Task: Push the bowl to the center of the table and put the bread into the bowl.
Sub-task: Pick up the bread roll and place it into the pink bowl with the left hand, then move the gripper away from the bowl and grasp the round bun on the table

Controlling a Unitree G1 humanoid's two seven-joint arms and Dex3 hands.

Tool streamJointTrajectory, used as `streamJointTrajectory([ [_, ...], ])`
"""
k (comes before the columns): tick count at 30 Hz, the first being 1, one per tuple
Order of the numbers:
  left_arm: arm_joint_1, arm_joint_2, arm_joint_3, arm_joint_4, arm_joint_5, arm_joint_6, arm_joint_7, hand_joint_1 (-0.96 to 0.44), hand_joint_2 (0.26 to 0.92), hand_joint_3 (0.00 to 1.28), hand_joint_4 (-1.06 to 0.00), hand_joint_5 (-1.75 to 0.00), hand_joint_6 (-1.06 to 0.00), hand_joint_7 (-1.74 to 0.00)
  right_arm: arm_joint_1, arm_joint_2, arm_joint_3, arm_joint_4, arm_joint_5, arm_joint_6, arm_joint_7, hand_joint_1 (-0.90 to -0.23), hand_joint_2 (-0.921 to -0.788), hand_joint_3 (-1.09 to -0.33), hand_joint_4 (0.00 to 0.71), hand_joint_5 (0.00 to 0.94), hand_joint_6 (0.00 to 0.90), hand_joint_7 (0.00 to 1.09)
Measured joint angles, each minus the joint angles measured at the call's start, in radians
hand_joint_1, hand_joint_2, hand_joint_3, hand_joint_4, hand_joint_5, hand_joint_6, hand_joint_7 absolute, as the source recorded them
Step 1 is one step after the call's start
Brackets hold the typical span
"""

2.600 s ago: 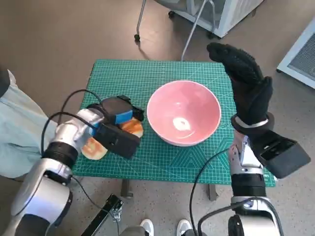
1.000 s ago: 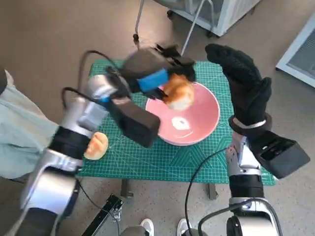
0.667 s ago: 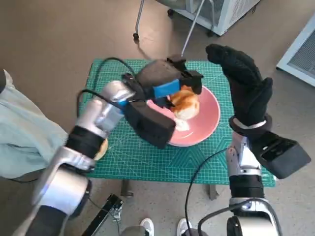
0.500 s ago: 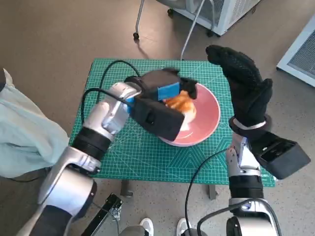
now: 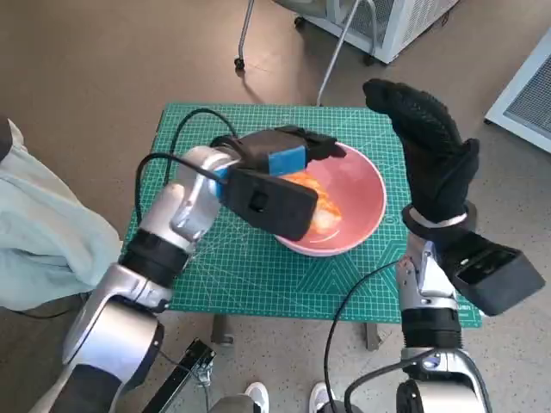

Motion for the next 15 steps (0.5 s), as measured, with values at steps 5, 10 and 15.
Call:
streamJointTrajectory([
  [5,0.069,0.088,0.060,-0.153,-0.071,0.016,-0.076,-0.01,0.830,0.05,-0.14,-0.01,-0.15,-0.35,0.003,0.004,0.002,-0.013,-0.006,0.000,-0.013,-0.681,-0.921,-0.780,0.302,0.010,-0.001,0.82],
  [10,0.168,0.222,0.145,-0.343,-0.135,0.076,-0.164,0.01,0.839,0.03,-0.17,0.00,-0.23,-0.24,0.007,0.006,0.004,-0.025,-0.006,0.001,-0.022,-0.681,-0.921,-0.779,0.303,0.010,-0.001,0.82],
  [15,0.285,0.360,0.244,-0.502,-0.191,0.123,-0.225,0.01,0.835,0.01,-0.19,0.00,-0.28,-0.16,0.010,0.007,0.006,-0.032,-0.006,0.002,-0.030,-0.680,-0.921,-0.778,0.304,0.010,0.000,0.83],
])
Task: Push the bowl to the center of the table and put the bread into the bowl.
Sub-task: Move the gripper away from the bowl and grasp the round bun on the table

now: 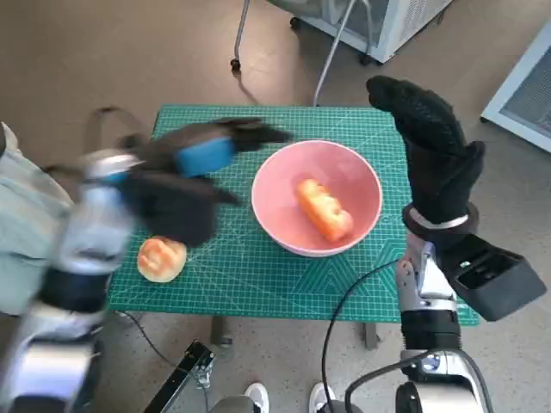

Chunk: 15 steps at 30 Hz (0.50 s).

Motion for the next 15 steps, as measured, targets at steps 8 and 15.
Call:
streamJointTrajectory([
  [8,0.179,0.156,0.127,-0.145,-0.034,0.041,-0.016,-0.01,0.830,0.00,-0.20,0.00,-0.31,-0.12,0.001,0.005,0.006,0.002,0.000,0.002,-0.004,-0.678,-0.921,-0.777,0.304,0.010,0.000,0.83],
  [15,0.329,0.228,0.196,-0.211,-0.036,0.068,-0.015,-0.01,0.833,0.00,-0.20,0.00,-0.33,-0.07,-0.003,0.012,0.012,0.017,0.000,0.002,-0.004,-0.682,-0.921,-0.776,0.303,0.009,-0.001,0.83],
])
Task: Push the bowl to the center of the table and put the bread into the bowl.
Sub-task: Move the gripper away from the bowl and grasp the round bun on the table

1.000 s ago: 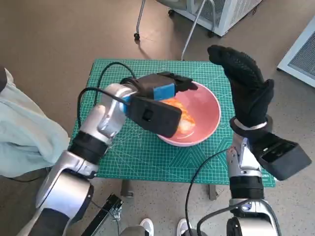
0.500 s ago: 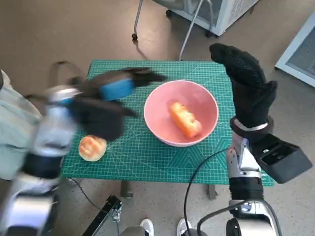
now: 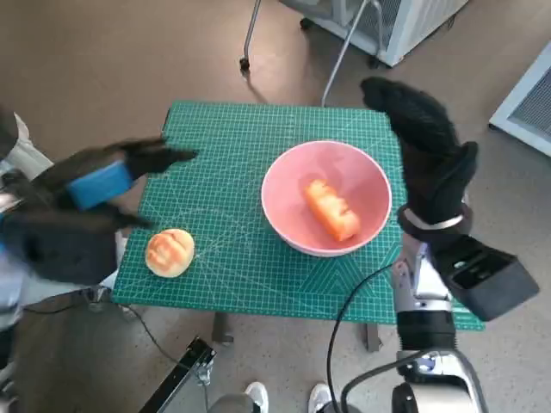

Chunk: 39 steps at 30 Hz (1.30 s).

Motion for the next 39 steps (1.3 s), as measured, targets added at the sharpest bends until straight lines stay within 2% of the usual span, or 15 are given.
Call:
streamJointTrajectory([
  [9,0.093,0.024,0.004,-0.008,0.000,0.018,0.001,-0.01,0.837,0.00,-0.20,0.00,-0.34,-0.05,-0.009,0.002,0.006,0.008,0.003,0.002,0.004,-0.685,-0.921,-0.778,0.298,0.006,-0.001,0.83],
  [20,0.101,0.014,-0.072,0.054,0.030,0.001,0.039,0.00,0.839,0.00,-0.20,0.00,-0.35,-0.03,-0.012,0.004,0.009,0.010,0.012,0.023,0.018,-0.683,-0.921,-0.782,0.303,0.008,0.005,0.86],
  [34,0.014,-0.084,-0.264,0.297,0.155,-0.084,0.109,0.00,0.840,0.00,-0.20,0.00,-0.35,-0.02,-0.017,0.002,0.004,0.014,0.028,0.021,0.038,-0.684,-0.921,-0.779,0.306,0.009,0.000,0.87],
  [39,-0.035,-0.115,-0.324,0.419,0.212,-0.134,0.150,0.00,0.862,0.01,-0.27,-0.03,-0.42,-0.04,-0.019,0.000,-0.001,0.018,0.030,0.015,0.042,-0.686,-0.921,-0.776,0.307,0.010,-0.001,0.86],
])
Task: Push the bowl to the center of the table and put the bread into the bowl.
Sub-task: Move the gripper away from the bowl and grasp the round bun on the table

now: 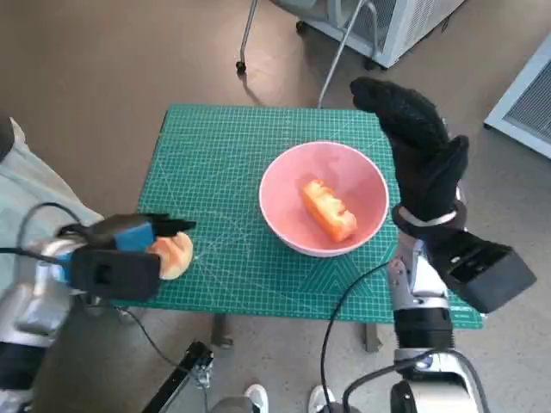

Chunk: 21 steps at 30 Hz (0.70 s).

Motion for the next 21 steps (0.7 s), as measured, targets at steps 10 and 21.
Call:
streamJointTrajectory([
  [10,-0.112,-0.030,-0.087,0.224,0.096,-0.109,0.115,-0.07,0.914,0.08,-0.56,-0.24,-0.53,-0.55,-0.001,-0.003,-0.006,0.001,-0.001,-0.006,0.001,-0.686,-0.921,-0.776,0.308,0.009,-0.001,0.86],
  [21,-0.155,-0.019,-0.097,0.212,0.117,-0.113,0.108,0.00,0.920,0.14,-0.61,-1.23,-0.55,-1.23,-0.001,-0.008,-0.007,-0.002,-0.001,-0.012,0.001,-0.676,-0.921,-0.781,0.307,0.009,-0.001,0.86],
])
